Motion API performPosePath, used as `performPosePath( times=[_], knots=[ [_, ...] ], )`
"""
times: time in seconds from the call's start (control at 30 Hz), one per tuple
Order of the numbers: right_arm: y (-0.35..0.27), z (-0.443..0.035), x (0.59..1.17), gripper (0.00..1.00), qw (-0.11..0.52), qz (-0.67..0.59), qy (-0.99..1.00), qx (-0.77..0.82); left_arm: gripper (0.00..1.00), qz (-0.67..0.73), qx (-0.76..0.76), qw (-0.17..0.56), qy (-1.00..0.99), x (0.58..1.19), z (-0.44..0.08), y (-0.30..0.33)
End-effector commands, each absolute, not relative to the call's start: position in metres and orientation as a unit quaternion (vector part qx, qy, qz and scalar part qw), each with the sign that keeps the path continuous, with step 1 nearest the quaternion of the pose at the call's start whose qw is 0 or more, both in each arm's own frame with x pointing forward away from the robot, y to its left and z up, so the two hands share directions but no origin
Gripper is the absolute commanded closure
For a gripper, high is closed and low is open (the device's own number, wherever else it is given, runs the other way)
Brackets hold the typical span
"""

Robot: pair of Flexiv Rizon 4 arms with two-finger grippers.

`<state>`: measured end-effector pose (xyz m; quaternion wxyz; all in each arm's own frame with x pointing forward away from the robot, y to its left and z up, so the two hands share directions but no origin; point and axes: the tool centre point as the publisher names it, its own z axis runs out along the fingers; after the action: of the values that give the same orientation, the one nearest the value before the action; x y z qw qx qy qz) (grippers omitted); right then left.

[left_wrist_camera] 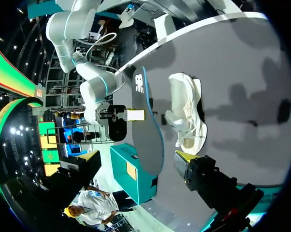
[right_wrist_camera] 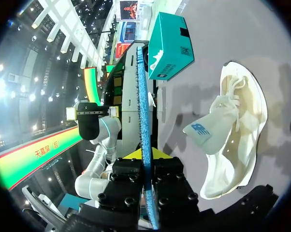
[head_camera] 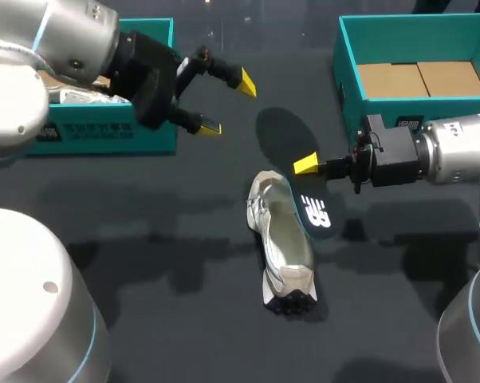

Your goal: Take the shoe out of the shoebox, open the shoe tongue, remove and reinsert the insole, then place the shoe into the shoebox

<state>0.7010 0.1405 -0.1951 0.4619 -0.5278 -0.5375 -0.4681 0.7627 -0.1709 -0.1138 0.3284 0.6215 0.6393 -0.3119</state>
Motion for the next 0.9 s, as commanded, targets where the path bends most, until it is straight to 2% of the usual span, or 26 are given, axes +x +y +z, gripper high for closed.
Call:
performPosePath(
  times=[0.03, 0.23, 0.3, 0.37, 0.8, 0.9],
  knots=[
    [0.142, -0.196, 0.700, 1.00, 0.461, -0.468, -0.538, -0.529, 0.00, -0.176, 0.672, 0.119, 0.710, 0.780, -0.109, -0.182],
    [0.142, -0.196, 0.700, 1.00, 0.461, -0.468, -0.538, -0.529, 0.00, -0.176, 0.672, 0.119, 0.710, 0.780, -0.109, -0.182],
    [0.142, -0.196, 0.700, 1.00, 0.461, -0.468, -0.538, -0.529, 0.00, -0.141, 0.650, 0.089, 0.741, 0.784, -0.103, -0.193],
    [0.142, -0.196, 0.700, 1.00, 0.461, -0.468, -0.538, -0.529, 0.00, -0.104, 0.642, 0.088, 0.754, 0.786, -0.094, -0.199],
    [0.142, -0.196, 0.700, 1.00, 0.461, -0.468, -0.538, -0.529, 0.00, -0.026, 0.652, -0.072, 0.754, 0.797, -0.089, -0.228],
    [0.142, -0.196, 0.700, 1.00, 0.461, -0.468, -0.538, -0.529, 0.00, -0.005, 0.657, -0.089, 0.748, 0.797, -0.093, -0.234]
  ],
)
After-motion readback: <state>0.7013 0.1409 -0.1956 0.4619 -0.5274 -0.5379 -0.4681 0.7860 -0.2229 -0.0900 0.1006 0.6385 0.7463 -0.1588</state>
